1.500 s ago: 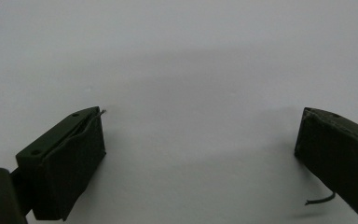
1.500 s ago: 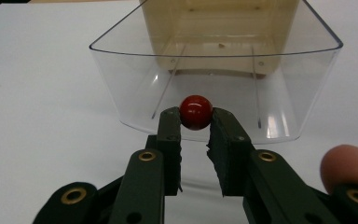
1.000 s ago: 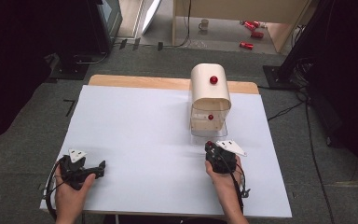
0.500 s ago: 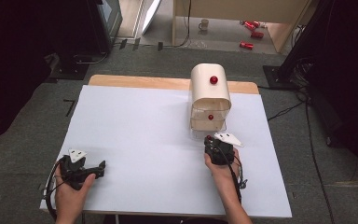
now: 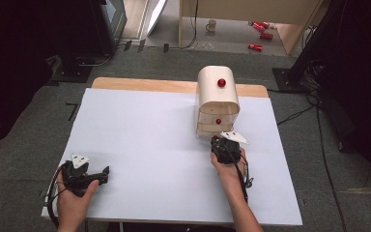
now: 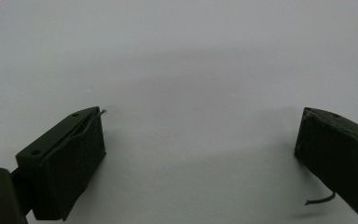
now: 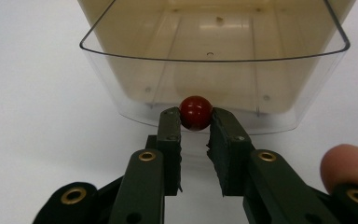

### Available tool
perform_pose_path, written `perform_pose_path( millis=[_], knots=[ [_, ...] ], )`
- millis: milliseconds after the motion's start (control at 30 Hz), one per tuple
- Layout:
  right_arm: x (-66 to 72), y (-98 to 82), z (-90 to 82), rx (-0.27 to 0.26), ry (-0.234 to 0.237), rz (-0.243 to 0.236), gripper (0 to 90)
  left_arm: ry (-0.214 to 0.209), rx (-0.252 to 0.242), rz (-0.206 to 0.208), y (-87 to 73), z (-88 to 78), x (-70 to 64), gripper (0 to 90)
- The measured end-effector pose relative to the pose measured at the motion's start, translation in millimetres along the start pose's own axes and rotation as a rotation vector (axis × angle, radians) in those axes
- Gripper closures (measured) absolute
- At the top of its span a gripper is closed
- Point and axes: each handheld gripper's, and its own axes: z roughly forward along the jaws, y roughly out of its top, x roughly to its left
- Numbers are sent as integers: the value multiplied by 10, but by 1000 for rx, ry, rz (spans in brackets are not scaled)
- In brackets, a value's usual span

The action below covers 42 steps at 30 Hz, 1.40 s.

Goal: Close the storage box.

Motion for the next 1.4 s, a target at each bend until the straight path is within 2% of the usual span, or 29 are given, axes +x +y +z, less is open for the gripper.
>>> perform_pose_path(
  millis=[833, 900, 967, 1000, 1033, 1200, 1267, 1333, 1367, 1400],
  knots=[
    [-22, 66, 148, -1, -8, 2, 751, 0, 0, 1, 0, 0, 0, 15],
    [-39, 67, 139, 7, -9, 9, 641, 0, 0, 1, 0, 0, 0, 15],
    [-82, 70, 122, 10, 21, 25, 531, 0, 0, 1, 0, 0, 0, 15],
    [-82, 70, 122, 10, 21, 25, 531, 0, 0, 1, 0, 0, 0, 15],
    [-100, 70, 111, 10, 39, 27, 469, 0, 0, 1, 0, 0, 0, 15],
    [-139, 49, 12, 16, 73, -18, 149, 0, 0, 1, 0, 0, 0, 15],
    [-137, 27, -26, 32, 73, -57, 71, 0, 0, 1, 0, 0, -1, 15],
    [-158, -8, -95, 41, 78, -73, 5, 0, 0, 1, 0, 0, -1, 15],
    [-158, -8, -95, 41, 78, -73, 5, 0, 0, 1, 0, 0, -1, 15],
    [-196, -40, -152, 43, 81, -100, 0, 0, 0, 1, 0, 0, -1, 15]
  ],
)
